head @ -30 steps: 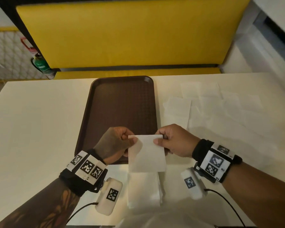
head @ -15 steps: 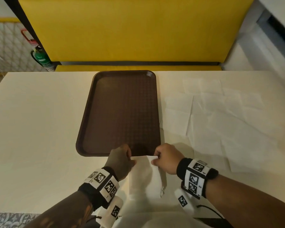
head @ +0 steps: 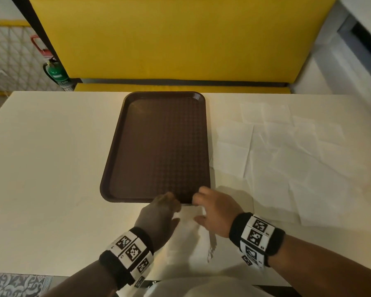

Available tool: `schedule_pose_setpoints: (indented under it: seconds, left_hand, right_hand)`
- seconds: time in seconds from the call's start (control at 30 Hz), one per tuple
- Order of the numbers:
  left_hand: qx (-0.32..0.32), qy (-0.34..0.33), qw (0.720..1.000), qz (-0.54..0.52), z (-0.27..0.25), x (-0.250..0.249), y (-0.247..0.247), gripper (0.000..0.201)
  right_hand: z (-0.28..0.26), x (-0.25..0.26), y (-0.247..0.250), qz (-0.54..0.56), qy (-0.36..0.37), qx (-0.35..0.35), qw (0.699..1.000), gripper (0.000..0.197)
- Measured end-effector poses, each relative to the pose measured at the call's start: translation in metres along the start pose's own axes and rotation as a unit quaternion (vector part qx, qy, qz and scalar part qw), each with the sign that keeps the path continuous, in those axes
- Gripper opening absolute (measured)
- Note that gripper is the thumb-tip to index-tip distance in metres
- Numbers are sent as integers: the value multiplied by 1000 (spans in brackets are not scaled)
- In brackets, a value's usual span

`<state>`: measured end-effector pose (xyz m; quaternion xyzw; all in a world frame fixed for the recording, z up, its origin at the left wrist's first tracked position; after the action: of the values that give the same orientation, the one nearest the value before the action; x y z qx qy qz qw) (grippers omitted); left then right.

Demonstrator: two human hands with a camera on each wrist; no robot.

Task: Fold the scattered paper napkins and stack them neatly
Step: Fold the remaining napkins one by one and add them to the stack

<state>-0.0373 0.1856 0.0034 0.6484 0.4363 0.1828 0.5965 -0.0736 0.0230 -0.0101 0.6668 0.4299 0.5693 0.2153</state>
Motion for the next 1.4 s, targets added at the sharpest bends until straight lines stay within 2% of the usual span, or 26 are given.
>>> schedule_pose_setpoints:
  seconds: [0.1,0.2,0.27,0.37,0.47,0.53,0.63,0.73,0.87,0.93,1.07,1.2,1.27,1.4]
  left_hand:
    - [64,-56,995,51,-4,-4,-8,27]
    - [81,-49,993,67,-1,-2,-10,29]
    - [85,-38,995,47,3,-2,-5,30]
    - [59,-28,998,-12,16,-5,11,27]
    - [29,-28,997,-67,43,-8,30,14]
    - [-2,-21,995,-95,66,-9,39,8]
    - [-52,6,991,-121,99,-12,46,10]
    - [-33,10,990,-137,121,-22,44,13]
    - [15,12,990,-142,137,-34,35,18]
    - [25,14,990,-141,144,-37,31,17]
    - [39,18,989,-142,148,-41,28,15]
    - [39,21,986,-158,152,-43,30,16]
    - [21,19,986,-164,154,-45,34,16]
    - [6,13,980,-199,157,-53,43,20]
  right_hand:
    - [-1,2,-7,-43,24,67,997,29]
    - [-2,3,-6,-39,16,72,997,31]
    - [-2,3,3,-14,6,57,998,30]
    - [5,-10,28,33,-44,-2,998,20]
    - [20,-36,57,-32,-113,-48,992,21]
    - [31,-56,74,-75,-180,-73,978,31]
    - [43,-88,94,-24,-315,-115,942,47]
    - [52,-117,105,60,-401,-146,902,60]
    - [63,-140,110,143,-454,-176,862,72]
    - [68,-145,112,159,-465,-176,853,74]
    - [77,-149,113,163,-469,-165,852,49]
    - [80,-151,113,187,-471,-177,844,47]
    - [82,-150,112,198,-442,-191,854,43]
    - [75,-124,123,240,-334,-237,880,22]
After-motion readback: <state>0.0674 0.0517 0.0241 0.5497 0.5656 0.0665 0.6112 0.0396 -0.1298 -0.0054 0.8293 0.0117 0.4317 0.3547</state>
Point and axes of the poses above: each hand's wrist, its own z-axis towards the middle knuckle, its own y-axis out of the back of the hand, x = y × z, the point moved 3 cm from there along z, towards the middle knuckle, and after that the axes turned 7 degrees about z, right-handed, at the moved point
